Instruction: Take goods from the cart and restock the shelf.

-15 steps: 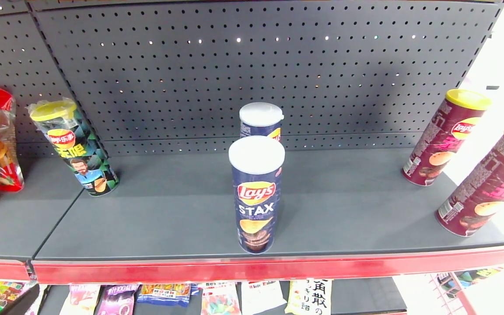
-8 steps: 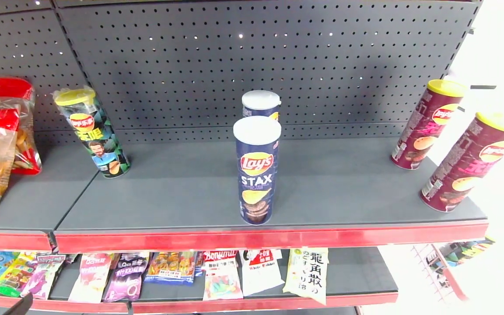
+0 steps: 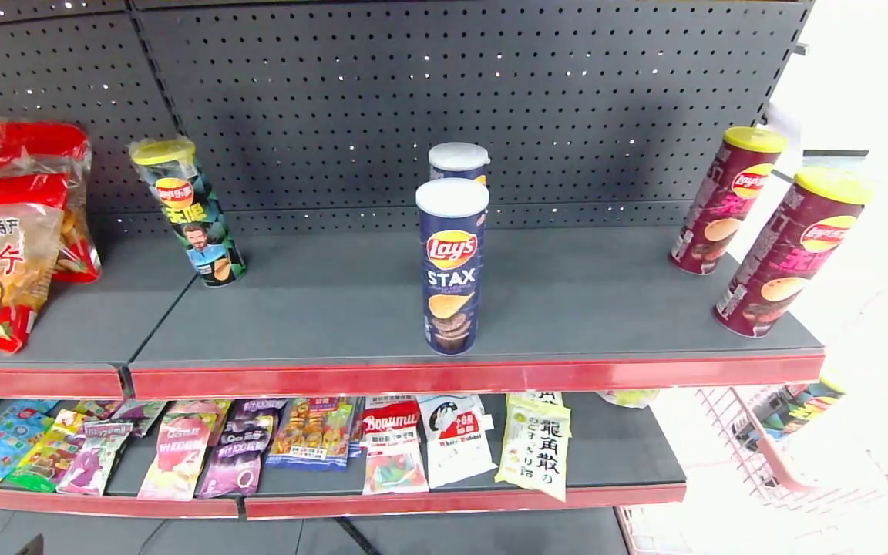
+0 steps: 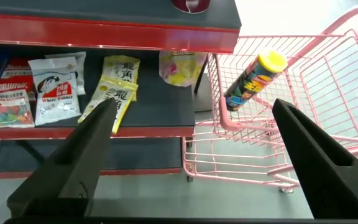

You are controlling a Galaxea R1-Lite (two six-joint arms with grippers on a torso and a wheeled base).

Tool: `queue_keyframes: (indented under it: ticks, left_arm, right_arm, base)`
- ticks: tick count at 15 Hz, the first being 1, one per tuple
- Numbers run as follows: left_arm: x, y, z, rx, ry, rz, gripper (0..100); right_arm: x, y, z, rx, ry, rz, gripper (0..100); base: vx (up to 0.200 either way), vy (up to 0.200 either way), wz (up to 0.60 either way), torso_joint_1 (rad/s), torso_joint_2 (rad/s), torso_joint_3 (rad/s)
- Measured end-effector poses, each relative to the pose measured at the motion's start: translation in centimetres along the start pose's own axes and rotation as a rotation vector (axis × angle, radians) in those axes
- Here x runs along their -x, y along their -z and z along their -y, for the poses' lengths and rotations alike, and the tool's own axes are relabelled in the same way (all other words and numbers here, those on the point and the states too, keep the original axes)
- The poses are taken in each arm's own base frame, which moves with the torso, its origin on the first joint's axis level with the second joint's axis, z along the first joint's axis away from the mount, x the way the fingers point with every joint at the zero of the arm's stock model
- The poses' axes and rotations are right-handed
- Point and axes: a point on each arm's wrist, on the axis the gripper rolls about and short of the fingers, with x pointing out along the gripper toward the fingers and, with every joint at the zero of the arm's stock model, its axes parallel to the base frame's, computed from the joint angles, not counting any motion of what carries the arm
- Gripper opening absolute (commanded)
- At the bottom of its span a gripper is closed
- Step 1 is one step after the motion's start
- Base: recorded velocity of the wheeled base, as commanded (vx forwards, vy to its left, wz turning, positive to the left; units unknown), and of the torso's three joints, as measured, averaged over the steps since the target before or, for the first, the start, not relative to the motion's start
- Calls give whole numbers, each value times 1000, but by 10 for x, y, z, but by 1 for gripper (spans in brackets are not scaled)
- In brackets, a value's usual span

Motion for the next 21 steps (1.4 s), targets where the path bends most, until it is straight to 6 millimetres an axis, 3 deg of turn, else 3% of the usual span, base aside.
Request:
queue_keyframes:
  ticks: [16, 21]
  left_arm:
    - [6, 9, 1, -35, -5, 34, 100]
    - [7, 8, 1, -60, 1, 40, 100]
  right_arm:
    - [-2, 4, -1, 5, -27, -18, 100]
    - [-3, 8, -2, 6, -28, -30, 100]
  base:
    - [0, -200, 0, 5, 1, 3]
    - [0, 0, -600, 0, 5, 2]
